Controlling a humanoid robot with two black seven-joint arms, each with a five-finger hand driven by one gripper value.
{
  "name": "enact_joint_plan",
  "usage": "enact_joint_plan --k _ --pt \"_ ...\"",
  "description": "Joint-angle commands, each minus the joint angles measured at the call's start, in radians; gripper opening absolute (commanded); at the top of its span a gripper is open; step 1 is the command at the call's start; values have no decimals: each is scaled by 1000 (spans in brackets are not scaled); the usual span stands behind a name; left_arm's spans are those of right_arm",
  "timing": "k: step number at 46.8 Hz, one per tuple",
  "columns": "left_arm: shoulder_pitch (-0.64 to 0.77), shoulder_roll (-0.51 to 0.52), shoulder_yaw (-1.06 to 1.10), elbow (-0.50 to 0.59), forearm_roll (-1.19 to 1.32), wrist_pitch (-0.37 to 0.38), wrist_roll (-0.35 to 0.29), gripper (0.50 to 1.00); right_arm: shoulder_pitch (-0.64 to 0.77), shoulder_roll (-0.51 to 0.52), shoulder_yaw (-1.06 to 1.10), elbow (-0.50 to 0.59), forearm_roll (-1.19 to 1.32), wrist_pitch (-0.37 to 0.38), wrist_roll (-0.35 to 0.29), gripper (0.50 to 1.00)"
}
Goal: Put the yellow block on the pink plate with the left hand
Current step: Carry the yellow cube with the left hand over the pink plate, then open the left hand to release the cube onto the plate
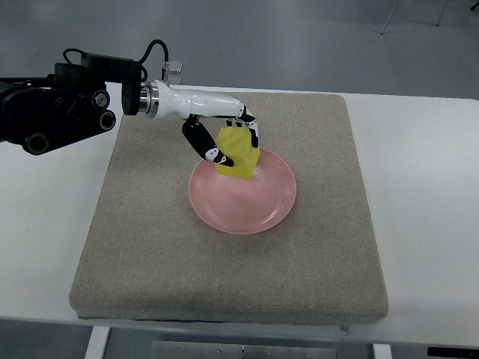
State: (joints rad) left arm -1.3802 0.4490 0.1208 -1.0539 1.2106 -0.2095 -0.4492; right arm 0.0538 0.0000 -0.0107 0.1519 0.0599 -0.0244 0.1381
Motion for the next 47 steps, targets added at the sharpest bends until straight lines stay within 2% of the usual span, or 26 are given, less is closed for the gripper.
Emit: enact_joint_plan --k 1,22,40,41,43,44,45,47 --pt "4 -6 5 2 29 -4 1 500 0 0 0 0 0 0 0 924" --pt "69 -59 8 46 102 -4 4 500 0 0 0 0 0 0 0 924" --pt "75 -59 7 51 126 -1 3 500 0 0 0 0 0 0 0 924" --pt "75 -59 7 51 124 -1 4 525 0 0 0 0 0 0 0 924" --pt "76 -59 5 51 124 -1 3 751 0 0 0 0 0 0 0 924" --pt "78 -59 5 49 124 1 3 833 0 0 -2 0 0 0 0 924" --pt "79 -59 5 48 124 1 3 865 0 0 0 0 0 0 0 924" --pt "81 -59 5 45 124 1 3 874 0 0 0 0 0 0 0 924"
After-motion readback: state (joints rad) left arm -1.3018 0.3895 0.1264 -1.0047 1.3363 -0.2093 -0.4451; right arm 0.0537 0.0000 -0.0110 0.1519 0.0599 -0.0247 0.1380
